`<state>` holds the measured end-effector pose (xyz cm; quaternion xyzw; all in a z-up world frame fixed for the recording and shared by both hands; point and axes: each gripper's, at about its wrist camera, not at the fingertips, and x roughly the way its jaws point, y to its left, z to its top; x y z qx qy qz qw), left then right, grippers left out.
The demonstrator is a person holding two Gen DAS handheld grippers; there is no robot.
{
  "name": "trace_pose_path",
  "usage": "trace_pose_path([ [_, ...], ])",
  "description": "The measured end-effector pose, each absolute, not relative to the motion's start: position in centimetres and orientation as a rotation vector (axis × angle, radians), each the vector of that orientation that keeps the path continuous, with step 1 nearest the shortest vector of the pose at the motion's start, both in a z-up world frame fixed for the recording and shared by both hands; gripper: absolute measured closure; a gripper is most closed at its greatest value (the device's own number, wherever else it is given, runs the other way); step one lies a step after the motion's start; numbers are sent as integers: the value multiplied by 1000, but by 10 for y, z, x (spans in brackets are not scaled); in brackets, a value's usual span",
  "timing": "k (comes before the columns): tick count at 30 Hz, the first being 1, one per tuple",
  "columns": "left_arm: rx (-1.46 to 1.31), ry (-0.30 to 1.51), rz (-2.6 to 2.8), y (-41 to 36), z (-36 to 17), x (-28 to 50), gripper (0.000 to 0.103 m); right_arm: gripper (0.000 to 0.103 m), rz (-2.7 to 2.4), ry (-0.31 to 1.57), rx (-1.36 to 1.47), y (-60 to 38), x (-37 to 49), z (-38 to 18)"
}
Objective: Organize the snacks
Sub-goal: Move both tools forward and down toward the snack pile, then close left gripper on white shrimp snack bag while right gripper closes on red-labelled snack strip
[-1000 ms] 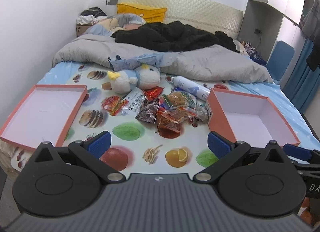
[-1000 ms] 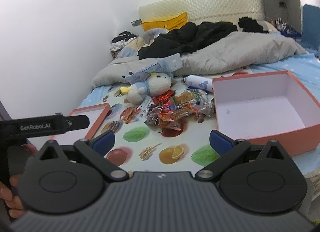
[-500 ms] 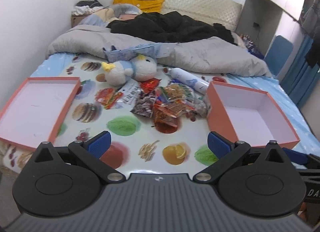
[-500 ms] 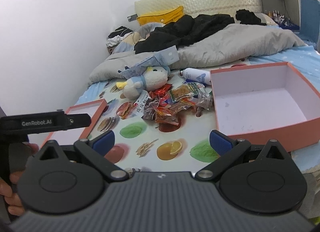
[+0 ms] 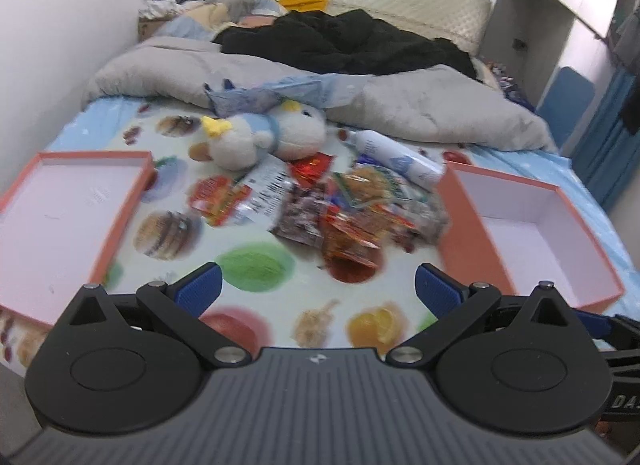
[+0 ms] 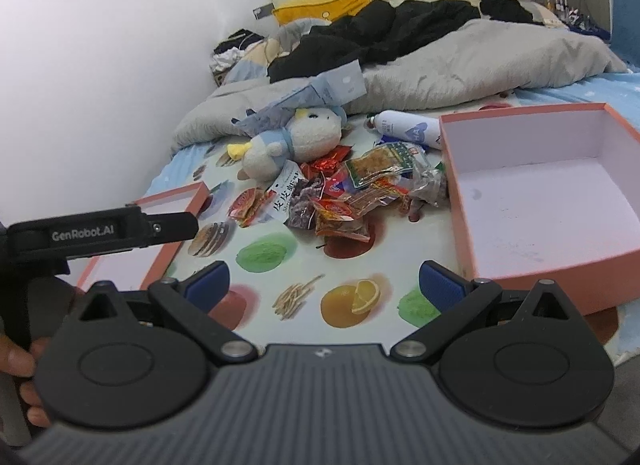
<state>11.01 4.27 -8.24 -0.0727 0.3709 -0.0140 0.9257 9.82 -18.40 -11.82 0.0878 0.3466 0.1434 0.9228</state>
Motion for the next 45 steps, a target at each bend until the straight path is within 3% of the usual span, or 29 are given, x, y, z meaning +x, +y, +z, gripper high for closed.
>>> trace_pose_path([
  [4, -164, 771, -23, 61, -90, 129, 0, 6, 323, 714, 175, -171, 118, -122],
  [15, -216, 812, -16, 97, -131, 174, 0, 7, 319, 741, 196, -148, 173, -146],
  [18, -243, 824, -10, 101, -145, 189, 1, 13, 319, 766, 196, -146, 187, -156],
  [20, -259, 831, -22, 104, -156, 202, 2, 19, 317, 800, 208, -146, 200, -166],
  [28, -284, 883, -110, 102, -199, 262, 15, 25, 261, 888, 293, -147, 250, -203],
  [45, -296, 953, -184, 79, -259, 363, 18, 27, 107, 972, 462, -168, 339, -253],
])
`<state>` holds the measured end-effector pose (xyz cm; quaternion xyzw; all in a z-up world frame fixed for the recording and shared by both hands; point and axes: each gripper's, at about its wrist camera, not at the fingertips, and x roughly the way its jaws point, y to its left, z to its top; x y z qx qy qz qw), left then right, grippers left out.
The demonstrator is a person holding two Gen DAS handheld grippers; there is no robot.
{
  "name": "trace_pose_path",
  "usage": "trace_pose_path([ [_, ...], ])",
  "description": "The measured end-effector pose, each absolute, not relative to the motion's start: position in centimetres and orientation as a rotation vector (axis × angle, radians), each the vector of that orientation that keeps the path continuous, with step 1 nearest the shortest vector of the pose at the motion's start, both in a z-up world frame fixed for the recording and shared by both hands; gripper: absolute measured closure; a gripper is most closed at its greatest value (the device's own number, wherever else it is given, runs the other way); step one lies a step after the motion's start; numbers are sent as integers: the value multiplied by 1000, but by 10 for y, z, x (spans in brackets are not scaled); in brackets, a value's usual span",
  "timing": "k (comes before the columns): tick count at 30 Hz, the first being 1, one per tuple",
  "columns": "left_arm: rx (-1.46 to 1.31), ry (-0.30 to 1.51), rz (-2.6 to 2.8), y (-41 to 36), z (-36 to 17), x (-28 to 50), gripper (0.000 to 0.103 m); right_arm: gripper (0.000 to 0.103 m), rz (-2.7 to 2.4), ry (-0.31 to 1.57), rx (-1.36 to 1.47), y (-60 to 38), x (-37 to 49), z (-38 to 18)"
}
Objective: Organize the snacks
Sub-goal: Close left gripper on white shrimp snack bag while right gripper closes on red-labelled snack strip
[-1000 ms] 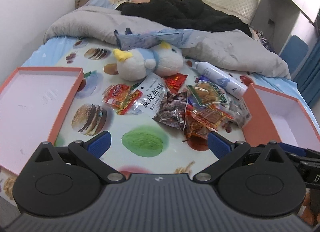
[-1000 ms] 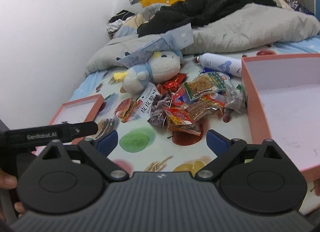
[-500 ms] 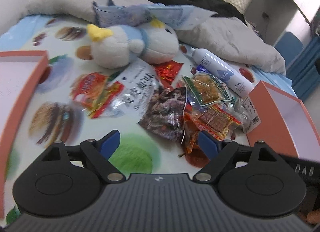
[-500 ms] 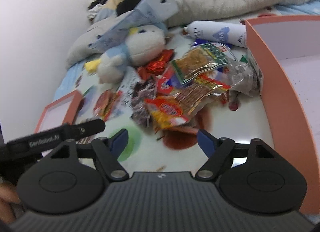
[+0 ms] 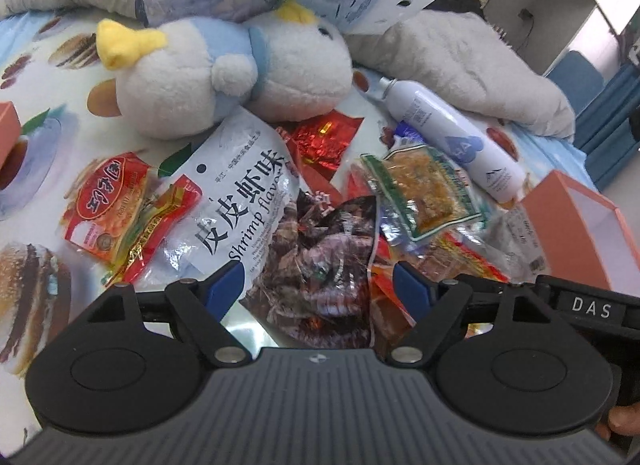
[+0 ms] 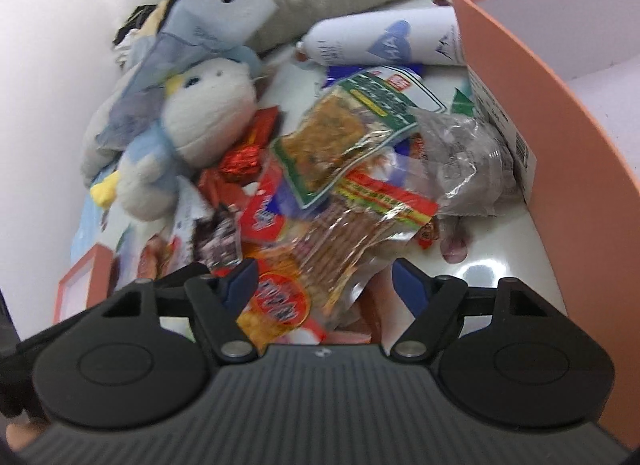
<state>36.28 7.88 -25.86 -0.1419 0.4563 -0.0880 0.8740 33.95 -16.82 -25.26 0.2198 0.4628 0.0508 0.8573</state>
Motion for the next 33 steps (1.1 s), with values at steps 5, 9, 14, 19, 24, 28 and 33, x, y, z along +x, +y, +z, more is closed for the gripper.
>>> trace_pose_path([
  [5, -312, 966, -172, 77, -269, 377, 18, 42, 98, 978, 440, -170, 352, -263],
  [9, -287, 974, -169, 70, -273, 383, 18, 55, 112, 964, 433, -170, 355, -266],
  [14, -278, 996, -140, 63, -283, 385, 28, 67, 131, 954, 419, -168, 358, -268],
  [19, -253, 991, -117, 59, -279, 384, 49, 75, 166, 946, 386, -168, 359, -262],
  [24, -236, 985, -113, 57, -275, 375, 57, 81, 203, 955, 349, -164, 357, -253],
  [28, -258, 991, -109, 62, -270, 361, 59, 84, 217, 958, 342, -162, 347, -245],
  [33, -279, 985, -109, 67, -259, 334, 60, 85, 235, 962, 314, -156, 321, -234],
])
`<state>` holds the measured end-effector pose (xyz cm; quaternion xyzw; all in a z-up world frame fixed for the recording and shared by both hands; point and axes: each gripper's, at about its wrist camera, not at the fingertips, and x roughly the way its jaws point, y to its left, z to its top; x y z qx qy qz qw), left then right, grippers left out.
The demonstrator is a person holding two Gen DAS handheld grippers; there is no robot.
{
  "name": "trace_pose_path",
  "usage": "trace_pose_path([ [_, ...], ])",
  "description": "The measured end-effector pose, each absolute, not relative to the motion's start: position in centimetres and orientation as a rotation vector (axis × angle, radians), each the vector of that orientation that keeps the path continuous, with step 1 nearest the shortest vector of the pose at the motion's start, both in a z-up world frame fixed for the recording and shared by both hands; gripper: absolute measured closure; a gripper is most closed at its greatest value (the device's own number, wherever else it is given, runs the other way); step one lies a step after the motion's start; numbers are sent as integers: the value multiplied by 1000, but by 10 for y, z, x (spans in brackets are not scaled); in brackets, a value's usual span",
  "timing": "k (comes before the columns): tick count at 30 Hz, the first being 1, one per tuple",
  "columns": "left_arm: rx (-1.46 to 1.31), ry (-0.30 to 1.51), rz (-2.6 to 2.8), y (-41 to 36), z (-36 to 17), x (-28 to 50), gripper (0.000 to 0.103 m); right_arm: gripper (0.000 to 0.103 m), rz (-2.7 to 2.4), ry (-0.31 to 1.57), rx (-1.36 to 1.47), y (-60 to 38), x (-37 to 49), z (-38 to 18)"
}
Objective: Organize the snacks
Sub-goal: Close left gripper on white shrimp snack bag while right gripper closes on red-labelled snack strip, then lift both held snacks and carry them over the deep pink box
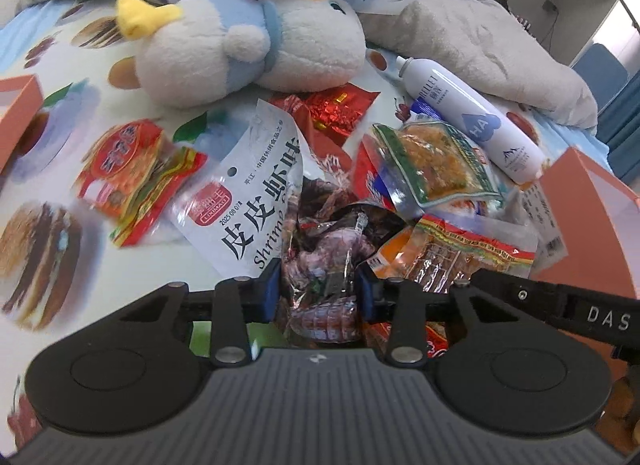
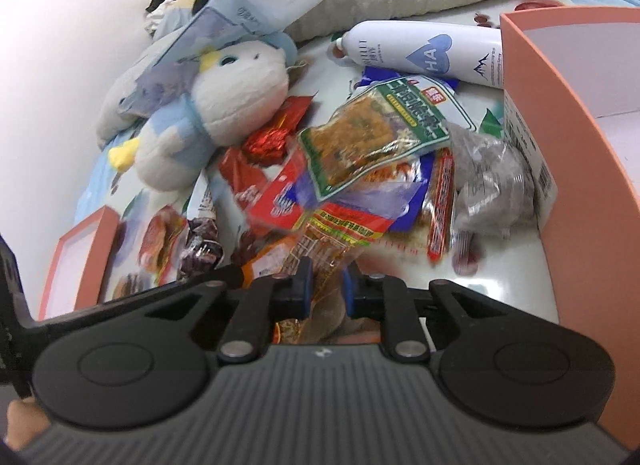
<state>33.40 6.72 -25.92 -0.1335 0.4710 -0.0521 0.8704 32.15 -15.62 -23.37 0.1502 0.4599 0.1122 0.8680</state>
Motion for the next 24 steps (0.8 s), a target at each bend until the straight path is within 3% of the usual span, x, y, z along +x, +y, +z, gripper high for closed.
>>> trace_pose_path([
  [24, -359, 989, -131, 77, -240, 182, 59, 86, 254, 939, 172, -154, 191, -212],
])
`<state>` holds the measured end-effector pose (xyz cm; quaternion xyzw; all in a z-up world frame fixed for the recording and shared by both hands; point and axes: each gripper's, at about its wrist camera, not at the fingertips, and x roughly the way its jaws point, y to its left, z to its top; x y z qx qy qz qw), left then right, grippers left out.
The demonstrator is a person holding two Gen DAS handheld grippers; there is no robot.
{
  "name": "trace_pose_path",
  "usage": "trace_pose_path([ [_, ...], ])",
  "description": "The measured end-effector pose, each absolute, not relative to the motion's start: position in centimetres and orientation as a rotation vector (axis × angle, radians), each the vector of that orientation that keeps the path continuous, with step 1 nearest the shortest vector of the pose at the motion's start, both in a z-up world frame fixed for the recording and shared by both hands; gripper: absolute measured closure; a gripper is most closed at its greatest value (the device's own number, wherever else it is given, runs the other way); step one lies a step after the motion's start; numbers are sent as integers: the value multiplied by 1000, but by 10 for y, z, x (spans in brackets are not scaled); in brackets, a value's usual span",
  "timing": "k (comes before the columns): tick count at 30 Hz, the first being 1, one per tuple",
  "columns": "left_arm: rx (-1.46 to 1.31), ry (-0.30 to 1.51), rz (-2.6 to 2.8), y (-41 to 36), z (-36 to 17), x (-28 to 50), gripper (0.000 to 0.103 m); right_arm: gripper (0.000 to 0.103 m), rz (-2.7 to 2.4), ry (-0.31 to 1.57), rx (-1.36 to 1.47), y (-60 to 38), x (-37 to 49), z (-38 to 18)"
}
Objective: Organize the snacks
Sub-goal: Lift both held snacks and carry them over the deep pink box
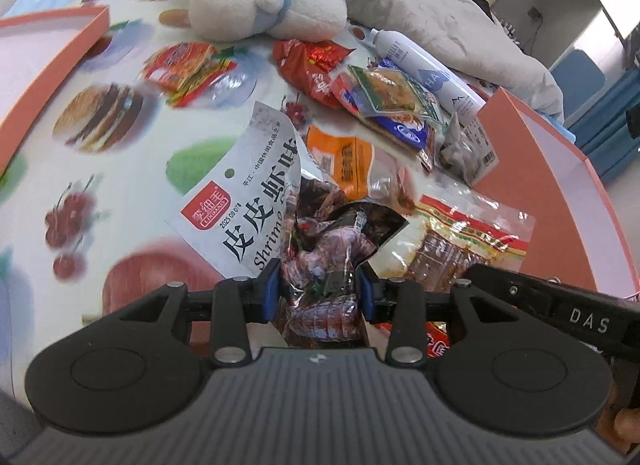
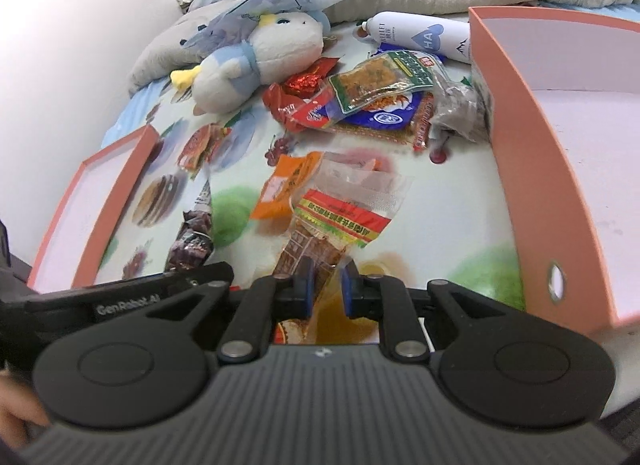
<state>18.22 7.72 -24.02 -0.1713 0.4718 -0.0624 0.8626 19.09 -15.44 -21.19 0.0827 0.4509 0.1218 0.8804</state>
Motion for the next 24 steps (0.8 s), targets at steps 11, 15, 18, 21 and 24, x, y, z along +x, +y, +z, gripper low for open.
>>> trace_pose_path([
  [11, -349, 965, -88, 77, -230, 154, 59, 94, 189, 927, 135, -182, 162, -218],
  [15, -346, 945, -72, 75, -222, 152, 60, 95, 196, 903, 140, -186, 156, -210],
  [18, -339, 926, -70, 72, -214, 151, 60, 95, 197, 894, 132, -187, 156, -204],
  [21, -329, 912, -74, 68, -205, 150, 60, 95, 198, 877, 120, -186, 154, -197],
  [24, -314, 906, -85, 62, -195, 150, 60, 95, 201, 877, 142, -190, 153, -189],
])
